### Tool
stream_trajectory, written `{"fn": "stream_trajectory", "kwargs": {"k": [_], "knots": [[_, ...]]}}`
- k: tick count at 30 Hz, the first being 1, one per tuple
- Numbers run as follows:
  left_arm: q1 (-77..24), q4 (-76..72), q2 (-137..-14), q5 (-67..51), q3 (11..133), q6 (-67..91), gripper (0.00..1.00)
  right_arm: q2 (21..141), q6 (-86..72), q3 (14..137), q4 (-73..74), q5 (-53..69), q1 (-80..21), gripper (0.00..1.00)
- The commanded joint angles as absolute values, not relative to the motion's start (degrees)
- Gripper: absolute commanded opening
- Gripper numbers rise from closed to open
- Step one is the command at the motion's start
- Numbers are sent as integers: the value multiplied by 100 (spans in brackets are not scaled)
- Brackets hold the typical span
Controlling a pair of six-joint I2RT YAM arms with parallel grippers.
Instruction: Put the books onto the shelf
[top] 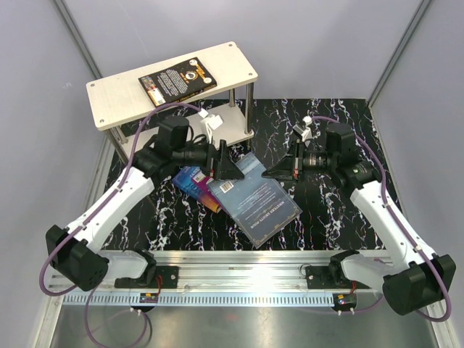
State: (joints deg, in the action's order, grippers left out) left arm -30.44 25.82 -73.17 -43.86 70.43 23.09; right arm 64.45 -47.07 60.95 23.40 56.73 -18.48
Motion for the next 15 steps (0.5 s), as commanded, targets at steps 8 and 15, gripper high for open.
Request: {"fn": "stream_trajectory", "kwargs": {"k": [8,15], "knots": [[-3234,1392,-7014,-5545,6478,3084,59,6064,-5538,6100,1467,6284,-1890,0],[-3252,1687,-6882,-5380,6679,3217,0,6082,-5449,6038,1617,6135,-1881,0]]}}
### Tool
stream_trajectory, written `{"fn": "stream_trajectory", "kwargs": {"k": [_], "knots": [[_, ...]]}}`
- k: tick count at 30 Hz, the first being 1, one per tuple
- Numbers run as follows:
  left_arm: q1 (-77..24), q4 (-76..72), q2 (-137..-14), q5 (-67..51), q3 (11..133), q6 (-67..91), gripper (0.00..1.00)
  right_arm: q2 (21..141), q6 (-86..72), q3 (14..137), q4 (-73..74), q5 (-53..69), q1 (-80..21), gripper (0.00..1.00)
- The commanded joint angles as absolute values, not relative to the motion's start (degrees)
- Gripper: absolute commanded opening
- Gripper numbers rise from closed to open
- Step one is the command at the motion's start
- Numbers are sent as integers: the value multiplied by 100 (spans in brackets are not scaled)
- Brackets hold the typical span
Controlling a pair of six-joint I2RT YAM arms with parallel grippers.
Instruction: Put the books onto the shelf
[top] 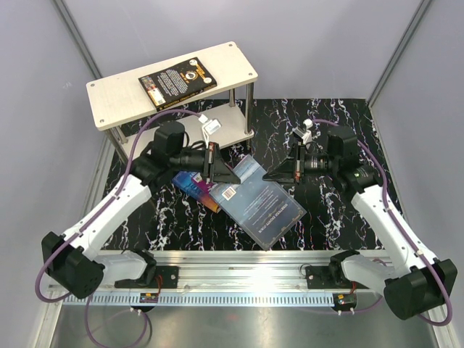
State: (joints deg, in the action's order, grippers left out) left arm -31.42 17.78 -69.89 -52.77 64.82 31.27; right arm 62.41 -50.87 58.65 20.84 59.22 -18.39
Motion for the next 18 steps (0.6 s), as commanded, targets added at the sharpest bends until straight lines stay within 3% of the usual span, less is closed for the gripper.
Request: {"fn": "stream_trajectory", "kwargs": {"k": [1,2,3,4,5,6,7,12,15,18], "knots": [[-3261,1783,-6856,-5309,6854,3182,0,6099,-5449,6064,1635,6126,-1881,0],[-3269,1976,-6829,-5204,6951,3156,0,6143,-5441,6143,1670,6074,-1890,0],[-3261,2091,-6803,-4968,7048,3086,0,6170,-5423,6196,1835,6021,-1881,17],[-3269,2205,-6751,-4783,7310,3041,0,6196,-5336,6344,1967,5942,-1881,43],[-3261,2450,-6733,-4564,7426,2989,0,6222,-5248,6459,2143,5672,-1881,76],[-3269,2600,-6706,-4353,7575,2884,0,6223,-5125,6590,2675,5469,-1881,100],[-3261,2749,-6680,-3733,7707,2831,0,6240,-4802,6748,2994,5223,-1881,100],[-3226,3180,-6741,-2832,8401,2585,0,6144,-4070,7294,4610,3448,-1872,100],[-3156,3883,-7039,-1738,9294,2365,0,5784,-4122,7462,5149,2165,-1872,100],[-2719,3999,-7215,-1425,9972,2364,0,5353,-4096,7488,5491,1154,-1872,100]]}}
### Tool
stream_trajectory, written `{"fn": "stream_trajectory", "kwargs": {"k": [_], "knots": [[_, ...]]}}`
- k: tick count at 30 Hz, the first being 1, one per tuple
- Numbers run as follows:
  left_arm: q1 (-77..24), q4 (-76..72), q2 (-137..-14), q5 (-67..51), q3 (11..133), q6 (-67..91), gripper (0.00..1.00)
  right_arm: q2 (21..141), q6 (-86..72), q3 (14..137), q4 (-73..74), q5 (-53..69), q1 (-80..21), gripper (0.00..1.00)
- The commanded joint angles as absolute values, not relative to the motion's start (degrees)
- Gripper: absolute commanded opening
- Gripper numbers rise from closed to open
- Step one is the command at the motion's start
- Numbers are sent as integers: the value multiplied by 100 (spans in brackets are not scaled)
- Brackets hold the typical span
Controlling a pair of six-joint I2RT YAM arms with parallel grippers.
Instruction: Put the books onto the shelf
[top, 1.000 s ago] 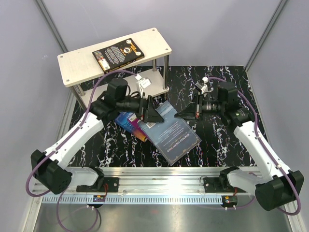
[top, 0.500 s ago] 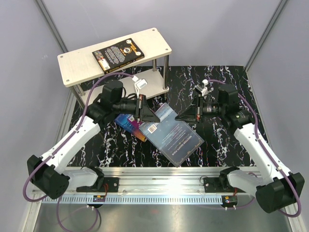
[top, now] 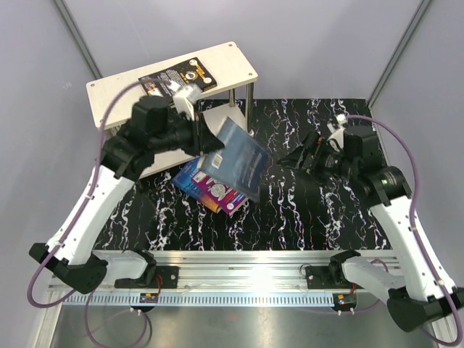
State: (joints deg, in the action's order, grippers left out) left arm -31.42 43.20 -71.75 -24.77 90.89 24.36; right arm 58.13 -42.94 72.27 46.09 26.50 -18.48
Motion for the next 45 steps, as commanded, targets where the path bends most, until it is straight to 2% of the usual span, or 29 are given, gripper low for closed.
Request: {"fn": "stream_trajectory", "kwargs": {"k": [1,4,7,10,17,23,31,44,45], "knots": [[-2585,3982,-7268,-1337,10141,2425,0,5239,-4035,7497,5580,986,-1872,100],[-2005,3911,-7575,-1310,10947,2662,0,5168,-3938,7454,5888,756,-1872,100],[-1390,3508,-7856,-1790,11415,3101,0,4984,-4078,7165,6003,905,-1872,100],[-731,2700,-7928,-2205,11347,3839,0,4791,-4314,6796,5942,1133,-1863,100],[298,1935,-8007,-1977,10952,4903,0,4483,-4351,6636,6126,1187,-1872,100],[430,1310,-8095,-2013,10205,5440,0,4447,-4359,6513,6117,1195,-1863,100],[457,1108,-7903,-1987,9213,5318,0,4561,-4368,6407,5941,1300,-1863,100],[448,2311,-7972,-862,9615,4545,0,4667,-4412,6258,5713,1485,-1863,100],[448,2503,-8024,-757,9763,4500,10,4676,-4412,6240,5695,1494,-1863,100]]}}
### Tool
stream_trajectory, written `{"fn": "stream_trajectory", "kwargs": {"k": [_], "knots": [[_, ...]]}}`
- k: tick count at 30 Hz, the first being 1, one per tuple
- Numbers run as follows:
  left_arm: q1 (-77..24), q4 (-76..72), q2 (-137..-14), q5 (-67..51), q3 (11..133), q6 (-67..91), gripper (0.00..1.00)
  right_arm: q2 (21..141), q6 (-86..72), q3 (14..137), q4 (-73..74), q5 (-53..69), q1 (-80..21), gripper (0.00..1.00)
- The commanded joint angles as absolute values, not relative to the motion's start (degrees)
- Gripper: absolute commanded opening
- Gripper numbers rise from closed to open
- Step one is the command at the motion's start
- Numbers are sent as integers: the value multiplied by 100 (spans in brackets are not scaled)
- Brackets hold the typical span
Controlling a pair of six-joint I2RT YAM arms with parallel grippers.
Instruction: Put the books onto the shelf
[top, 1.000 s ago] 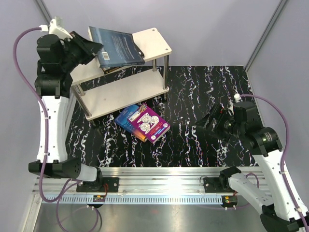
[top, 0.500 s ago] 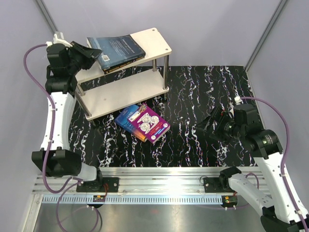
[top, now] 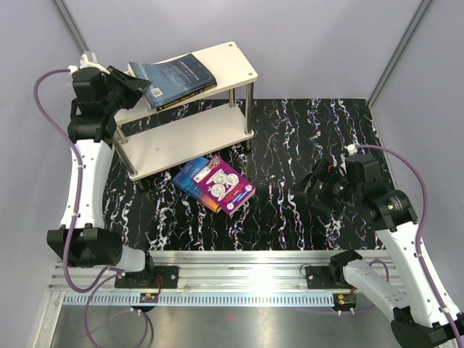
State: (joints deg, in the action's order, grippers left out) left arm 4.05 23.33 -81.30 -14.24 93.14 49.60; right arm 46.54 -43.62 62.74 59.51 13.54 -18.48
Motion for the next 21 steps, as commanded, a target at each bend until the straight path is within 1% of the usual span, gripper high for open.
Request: {"fn": "stream_trajectory", "kwargs": {"k": [1,2,3,4,6,8,10,11,13,15,16,19,21], "knots": [[440,2566,-8059,-747,9852,4456,25,4684,-4412,6232,5687,1503,-1872,100],[448,2645,-8094,-747,9948,4360,43,4702,-4412,6231,5687,1503,-1863,100],[440,2776,-8208,-704,10228,4307,87,4702,-4403,6214,5669,1512,-1863,100],[431,3091,-8287,-677,10404,4237,99,4728,-4412,6223,5669,1529,-1872,100],[413,3557,-8585,-441,10852,4017,99,4737,-4395,6205,5660,1547,-1872,100],[378,4470,-8849,-186,11712,3833,99,4772,-4386,6205,5651,1564,-1872,100],[308,5234,-9114,368,12371,3727,99,4807,-4377,6196,5643,1591,-1863,100],[282,5456,-9175,778,12532,3648,99,4808,-4386,6196,5634,1600,-1863,100],[194,6000,-9150,1158,12795,3612,99,4851,-4377,6170,5616,1643,-1863,100],[132,6239,-8897,1710,12736,3604,99,4895,-4351,6126,5537,1714,-1872,100],[88,6310,-8773,1810,12614,3604,99,4922,-4351,6100,5476,1870,-1872,100],[27,6241,-8061,1933,11824,3595,99,5176,-4228,5977,5090,2442,-1872,100],[-122,6101,-7438,1916,11007,3586,99,5535,-4157,5959,4887,2645,-1872,100]]}}
